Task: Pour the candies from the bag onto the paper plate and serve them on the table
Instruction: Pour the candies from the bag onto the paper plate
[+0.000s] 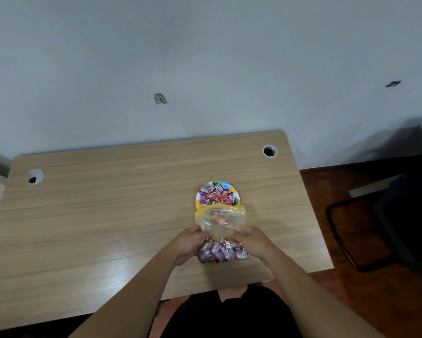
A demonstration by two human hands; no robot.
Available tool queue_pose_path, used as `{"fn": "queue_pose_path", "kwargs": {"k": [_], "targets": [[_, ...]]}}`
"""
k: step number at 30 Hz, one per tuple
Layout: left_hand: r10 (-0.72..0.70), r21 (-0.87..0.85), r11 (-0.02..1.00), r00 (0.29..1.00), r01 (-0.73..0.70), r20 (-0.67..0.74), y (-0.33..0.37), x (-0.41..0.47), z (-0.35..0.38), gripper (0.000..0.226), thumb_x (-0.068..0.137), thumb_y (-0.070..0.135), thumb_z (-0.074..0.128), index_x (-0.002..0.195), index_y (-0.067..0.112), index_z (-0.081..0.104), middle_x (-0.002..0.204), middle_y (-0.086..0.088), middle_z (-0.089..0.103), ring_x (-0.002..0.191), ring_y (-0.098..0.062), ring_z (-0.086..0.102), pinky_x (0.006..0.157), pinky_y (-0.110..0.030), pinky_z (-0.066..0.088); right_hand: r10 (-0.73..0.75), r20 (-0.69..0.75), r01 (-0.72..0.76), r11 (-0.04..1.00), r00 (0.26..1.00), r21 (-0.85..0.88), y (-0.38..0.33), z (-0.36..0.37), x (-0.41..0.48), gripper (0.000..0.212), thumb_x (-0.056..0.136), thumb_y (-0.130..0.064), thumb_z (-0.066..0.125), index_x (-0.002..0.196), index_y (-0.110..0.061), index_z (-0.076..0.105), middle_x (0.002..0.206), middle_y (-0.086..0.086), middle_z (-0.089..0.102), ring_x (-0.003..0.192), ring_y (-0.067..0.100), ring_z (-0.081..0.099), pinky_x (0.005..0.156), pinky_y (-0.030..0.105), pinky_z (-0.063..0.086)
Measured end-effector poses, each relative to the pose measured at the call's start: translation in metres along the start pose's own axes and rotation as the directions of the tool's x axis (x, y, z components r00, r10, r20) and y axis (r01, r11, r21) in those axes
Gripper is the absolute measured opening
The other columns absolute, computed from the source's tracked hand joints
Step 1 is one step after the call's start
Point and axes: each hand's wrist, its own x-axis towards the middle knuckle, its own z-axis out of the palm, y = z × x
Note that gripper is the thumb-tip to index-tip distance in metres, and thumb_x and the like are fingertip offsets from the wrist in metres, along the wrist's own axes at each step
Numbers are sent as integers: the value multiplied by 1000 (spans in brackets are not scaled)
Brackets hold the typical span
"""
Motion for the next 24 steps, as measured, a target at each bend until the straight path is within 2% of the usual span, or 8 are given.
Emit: {"fn": "queue_pose_path", "kwargs": {"k": [3, 5, 10, 13, 15, 19, 22, 24], "targets": [[2, -48, 999, 999, -4, -36, 0, 1, 1, 35, 98, 27, 78, 124, 5, 71, 108, -10, 82, 72, -14, 66, 62, -24, 55, 18, 0, -18, 1000, 1000, 21, -2, 2, -1, 38, 98, -41, 73, 108, -5, 78, 88, 7, 75, 78, 16, 63, 66, 29, 44], [28, -78, 996, 997, -33, -68, -1, 3, 3, 34, 97, 22, 78, 124, 3, 71, 115, -13, 83, 72, -15, 74, 60, -23, 57, 19, 11, -19, 1000, 1000, 23, -3, 1, -2, 40, 97, -42, 73, 101, -2, 75, 85, 6, 71, 72, 16, 60, 65, 29, 43], [64, -127, 989, 991, -79, -118, 2, 5, 10, 40, 89, 23, 84, 123, 5, 74, 111, -22, 84, 95, -39, 76, 74, -47, 63, -7, 20, 6, 999, 1000, 52, -3, 1, -2, 48, 97, -39, 75, 113, 6, 72, 104, 19, 81, 81, 19, 67, 68, 29, 46], [78, -148, 984, 987, -99, -141, 3, 8, 11, 44, 86, 18, 87, 125, 2, 73, 108, -18, 85, 109, -45, 79, 95, -61, 61, -1, 8, 1, 999, 1000, 46, -6, 0, -4, 37, 99, -37, 74, 101, 0, 75, 83, 2, 75, 68, 10, 65, 61, 23, 46], [74, -123, 988, 984, -95, -161, 5, 5, 13, 39, 86, 18, 88, 120, 4, 74, 104, -14, 86, 109, -42, 80, 100, -61, 61, -3, 25, 1, 999, 1000, 42, -6, -1, -4, 33, 100, -37, 73, 98, -5, 76, 82, 1, 75, 65, 8, 64, 58, 21, 46], [90, -112, 988, 981, -110, -171, 8, 1, 15, 30, 87, 21, 87, 112, 6, 77, 103, -14, 86, 106, -42, 81, 97, -60, 63, -15, 19, 14, 998, 1000, 60, -5, 1, -5, 39, 98, -38, 73, 112, -2, 77, 111, 17, 82, 82, 19, 73, 69, 27, 51], [119, -104, 986, 983, -133, -138, 11, 0, 11, 46, 87, 39, 87, 115, 6, 72, 106, -12, 85, 100, -35, 82, 93, -55, 66, -13, 20, 11, 997, 1000, 76, -6, -2, -7, 39, 99, -35, 74, 115, 0, 76, 114, 20, 81, 81, 22, 77, 59, 21, 53], [150, -110, 980, 980, -165, -134, 14, -2, 8, 47, 94, 51, 77, 99, 6, 63, 82, -13, 73, 75, -27, 72, 74, -40, 62, -15, 25, 13, 997, 1000, 83, -8, -5, -9, 40, 99, -38, 73, 116, -1, 76, 111, 19, 81, 76, 16, 72, 59, 23, 51]]}}
